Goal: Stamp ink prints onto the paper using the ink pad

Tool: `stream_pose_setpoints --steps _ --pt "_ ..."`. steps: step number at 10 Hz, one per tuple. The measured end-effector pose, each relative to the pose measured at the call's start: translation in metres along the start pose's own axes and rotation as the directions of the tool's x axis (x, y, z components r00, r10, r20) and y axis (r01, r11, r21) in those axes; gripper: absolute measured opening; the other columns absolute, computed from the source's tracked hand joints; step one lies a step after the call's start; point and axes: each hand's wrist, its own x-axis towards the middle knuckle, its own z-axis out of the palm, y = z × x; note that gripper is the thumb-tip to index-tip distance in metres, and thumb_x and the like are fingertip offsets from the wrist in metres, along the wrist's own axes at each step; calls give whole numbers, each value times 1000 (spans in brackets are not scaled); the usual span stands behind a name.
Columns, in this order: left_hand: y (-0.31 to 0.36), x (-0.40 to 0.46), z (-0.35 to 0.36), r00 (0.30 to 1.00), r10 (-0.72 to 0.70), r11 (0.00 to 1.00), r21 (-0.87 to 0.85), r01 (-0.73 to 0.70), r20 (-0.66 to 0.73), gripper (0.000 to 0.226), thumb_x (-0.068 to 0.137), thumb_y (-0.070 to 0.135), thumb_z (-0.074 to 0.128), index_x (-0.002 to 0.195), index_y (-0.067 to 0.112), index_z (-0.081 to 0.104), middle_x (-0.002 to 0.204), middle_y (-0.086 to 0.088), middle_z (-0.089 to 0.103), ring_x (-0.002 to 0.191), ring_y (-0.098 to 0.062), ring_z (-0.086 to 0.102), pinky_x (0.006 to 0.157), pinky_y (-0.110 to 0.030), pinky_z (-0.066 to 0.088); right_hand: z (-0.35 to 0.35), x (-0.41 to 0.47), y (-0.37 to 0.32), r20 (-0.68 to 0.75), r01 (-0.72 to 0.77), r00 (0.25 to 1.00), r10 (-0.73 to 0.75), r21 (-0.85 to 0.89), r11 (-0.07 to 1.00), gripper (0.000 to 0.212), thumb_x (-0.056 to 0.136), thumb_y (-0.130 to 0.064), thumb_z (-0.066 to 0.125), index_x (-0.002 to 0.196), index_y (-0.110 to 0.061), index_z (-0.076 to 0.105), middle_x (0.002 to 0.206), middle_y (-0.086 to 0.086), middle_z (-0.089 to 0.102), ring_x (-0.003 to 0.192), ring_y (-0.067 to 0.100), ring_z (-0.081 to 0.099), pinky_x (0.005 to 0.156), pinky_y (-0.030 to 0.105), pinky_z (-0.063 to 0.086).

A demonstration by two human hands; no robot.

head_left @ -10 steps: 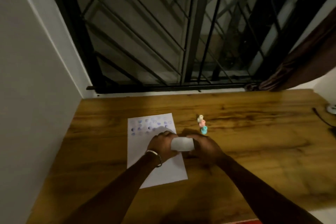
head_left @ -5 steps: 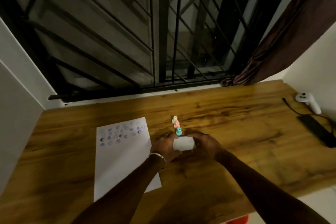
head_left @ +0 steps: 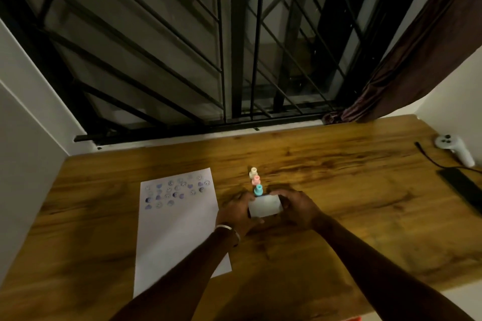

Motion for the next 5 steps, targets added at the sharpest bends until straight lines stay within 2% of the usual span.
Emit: stream_pose_setpoints --steps 1,2,3,4,5 --pt "-1 -2 -4 1000 3 1000 -3 -3 -2 67 65 48 78 121 33 45 123 5 59 113 -19 57 89 -31 50 0 -3 -5 -13 -13 1000 13 -29 999 59 78 -15 73 133 -17 52 132 5 59 119 23 55 99 38 48" --pt "-3 -6 -9 999 25 1000 2 -25 -22 67 65 48 78 120 31 44 123 4 57 113 -19 56 88 -30 49 1 -7 -7 -50 6 999 -8 -41 999 66 75 -14 76 135 -15 49 135 8 53 122 25 52 101 37 46" --pt "-3 -13 -14 998 34 999 -9 -35 -53 66 67 54 74 121 31 44 127 5 50 113 -19 54 85 -29 50 4 -14 -10 -100 -2 995 -3 -43 999 75 70 -22 81 137 -17 47 134 11 44 125 25 46 105 34 43" --pt "-7 -21 -25 988 53 998 26 -50 -147 65 72 63 61 125 29 45 130 4 49 110 -18 55 87 -32 53 13 -17 -23 -213 -65 976 53 -48 997 74 72 -31 78 138 -21 45 135 7 39 120 23 50 100 31 46" --pt "-22 -26 -36 951 93 993 102 -65 -296 57 80 60 54 126 27 48 128 1 54 112 -18 56 90 -32 52 23 -16 -43 -327 -50 945 24 -73 996 62 78 -37 71 134 -20 49 130 5 44 111 21 53 91 34 51"
